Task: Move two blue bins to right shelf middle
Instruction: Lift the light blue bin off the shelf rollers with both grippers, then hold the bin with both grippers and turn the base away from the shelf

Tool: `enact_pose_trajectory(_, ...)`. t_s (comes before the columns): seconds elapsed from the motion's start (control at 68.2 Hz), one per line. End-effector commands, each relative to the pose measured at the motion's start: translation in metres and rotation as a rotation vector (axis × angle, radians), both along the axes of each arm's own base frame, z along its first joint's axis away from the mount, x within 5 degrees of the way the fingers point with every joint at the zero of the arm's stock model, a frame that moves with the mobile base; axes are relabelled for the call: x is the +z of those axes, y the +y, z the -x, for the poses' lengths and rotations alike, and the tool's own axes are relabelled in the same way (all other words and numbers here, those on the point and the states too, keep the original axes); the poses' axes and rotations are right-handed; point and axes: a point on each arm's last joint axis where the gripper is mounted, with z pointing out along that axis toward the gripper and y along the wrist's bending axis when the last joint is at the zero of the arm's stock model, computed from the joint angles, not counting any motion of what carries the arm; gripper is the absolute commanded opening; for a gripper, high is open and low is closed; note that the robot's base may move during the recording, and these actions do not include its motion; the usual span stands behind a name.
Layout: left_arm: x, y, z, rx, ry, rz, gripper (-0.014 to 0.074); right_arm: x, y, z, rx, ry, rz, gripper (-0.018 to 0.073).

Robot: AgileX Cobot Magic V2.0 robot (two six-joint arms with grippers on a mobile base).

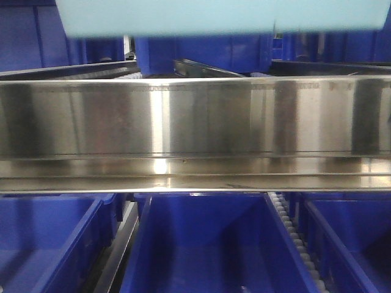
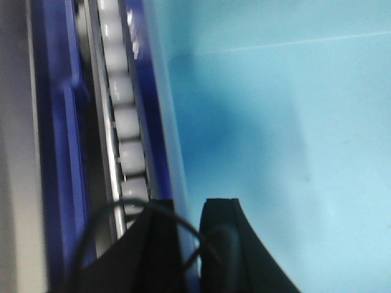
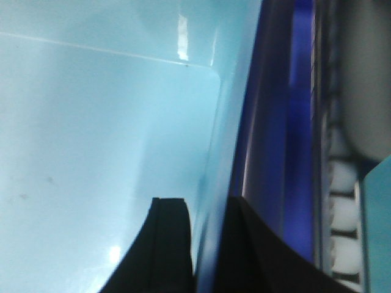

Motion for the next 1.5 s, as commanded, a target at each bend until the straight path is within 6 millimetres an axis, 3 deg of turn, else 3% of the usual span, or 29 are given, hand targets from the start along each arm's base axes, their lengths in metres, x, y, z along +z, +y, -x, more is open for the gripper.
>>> enact_pose_trajectory(0.0, 0.032, 0.006, 0.020, -0.017, -0.088, 0.045, -0.0111, 0.029, -0.008, 0.016, 0.005, -0.139, 0.001, -0.0153)
enact_pose_trajectory(0.191, 0.057, 0.016, 0.041, -0.023, -0.153, 0.081, -0.0111, 0.061, -0.017, 0.046, 0.003, -0.257, -0.035, -0.0153)
enact_pose_trajectory(0.455, 0.082, 0.030, 0.065, -0.023, -0.221, 0.120, -0.0111, 0.080, -0.024, 0.069, 0.002, -0.327, -0.056, -0.0153)
enact_pose_trajectory(1.482, 0.086, 0.033, 0.066, -0.015, -0.249, 0.115, -0.0111, 0.080, -0.024, 0.069, 0.002, -0.329, -0.057, -0.0153)
